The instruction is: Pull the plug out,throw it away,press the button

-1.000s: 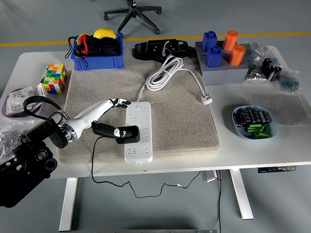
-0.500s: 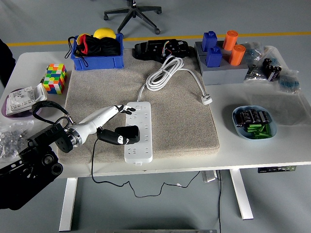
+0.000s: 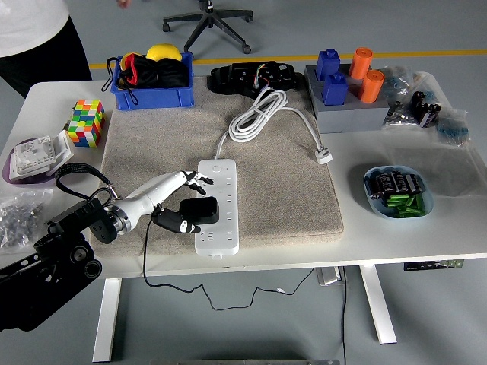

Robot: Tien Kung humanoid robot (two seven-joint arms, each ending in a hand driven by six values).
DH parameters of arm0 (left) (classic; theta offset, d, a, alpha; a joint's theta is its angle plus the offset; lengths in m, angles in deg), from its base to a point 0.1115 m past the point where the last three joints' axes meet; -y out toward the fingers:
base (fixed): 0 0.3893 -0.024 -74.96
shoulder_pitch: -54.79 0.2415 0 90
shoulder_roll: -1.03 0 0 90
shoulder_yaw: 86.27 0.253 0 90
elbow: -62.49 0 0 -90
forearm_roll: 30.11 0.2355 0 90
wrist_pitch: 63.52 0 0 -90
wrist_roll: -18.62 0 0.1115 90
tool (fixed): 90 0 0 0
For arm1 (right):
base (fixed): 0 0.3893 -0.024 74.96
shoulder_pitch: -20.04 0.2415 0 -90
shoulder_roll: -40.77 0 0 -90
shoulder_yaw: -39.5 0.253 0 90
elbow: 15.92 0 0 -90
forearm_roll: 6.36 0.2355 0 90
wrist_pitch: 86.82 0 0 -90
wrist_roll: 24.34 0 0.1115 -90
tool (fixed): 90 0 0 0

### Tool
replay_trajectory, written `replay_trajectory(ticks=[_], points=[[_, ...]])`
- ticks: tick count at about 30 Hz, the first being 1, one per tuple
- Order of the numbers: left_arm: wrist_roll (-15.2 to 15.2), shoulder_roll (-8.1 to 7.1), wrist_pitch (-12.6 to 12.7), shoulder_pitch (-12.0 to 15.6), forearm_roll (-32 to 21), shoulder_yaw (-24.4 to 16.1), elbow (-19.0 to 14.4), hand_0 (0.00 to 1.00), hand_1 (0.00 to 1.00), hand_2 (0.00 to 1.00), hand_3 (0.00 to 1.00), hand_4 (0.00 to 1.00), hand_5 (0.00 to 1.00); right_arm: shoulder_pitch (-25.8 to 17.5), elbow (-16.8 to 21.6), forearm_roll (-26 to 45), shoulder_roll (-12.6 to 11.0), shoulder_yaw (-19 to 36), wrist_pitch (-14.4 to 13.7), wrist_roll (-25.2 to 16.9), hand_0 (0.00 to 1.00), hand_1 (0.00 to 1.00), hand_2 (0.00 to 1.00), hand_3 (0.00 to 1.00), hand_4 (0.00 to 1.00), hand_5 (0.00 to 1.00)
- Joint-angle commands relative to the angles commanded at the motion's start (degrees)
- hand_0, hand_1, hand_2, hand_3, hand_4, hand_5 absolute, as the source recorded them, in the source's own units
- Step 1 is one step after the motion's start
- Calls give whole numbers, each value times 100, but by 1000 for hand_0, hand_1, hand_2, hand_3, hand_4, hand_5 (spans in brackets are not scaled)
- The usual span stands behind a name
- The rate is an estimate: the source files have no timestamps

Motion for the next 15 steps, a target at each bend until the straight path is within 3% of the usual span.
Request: replay_trajectory(ticks=[5, 6, 11, 12, 15], points=[[-17, -1, 28, -7, -69, 30, 25, 759, 664, 609, 729, 971, 2, -2, 0, -2, 0, 2, 2, 2, 740, 660, 645, 614, 657, 478], [-18, -1, 34, -10, -85, 36, 28, 492, 489, 493, 622, 912, 2, -3, 0, -3, 0, 5, 1, 2, 740, 660, 645, 614, 657, 479], [-20, 6, 93, -21, -122, 54, 43, 492, 489, 493, 622, 912, 2, -2, 0, 1, 1, -6, 6, -1, 740, 660, 645, 614, 657, 479], [-28, 5, 114, -21, -135, 60, 46, 364, 376, 427, 582, 811, 2, -1, 0, 3, 0, -11, 7, -2, 740, 660, 645, 614, 657, 479], [-56, 3, 172, -23, -173, 76, 52, 364, 376, 427, 582, 811, 2, -2, 0, 3, -3, -25, 10, 2, 740, 660, 645, 614, 657, 479]])
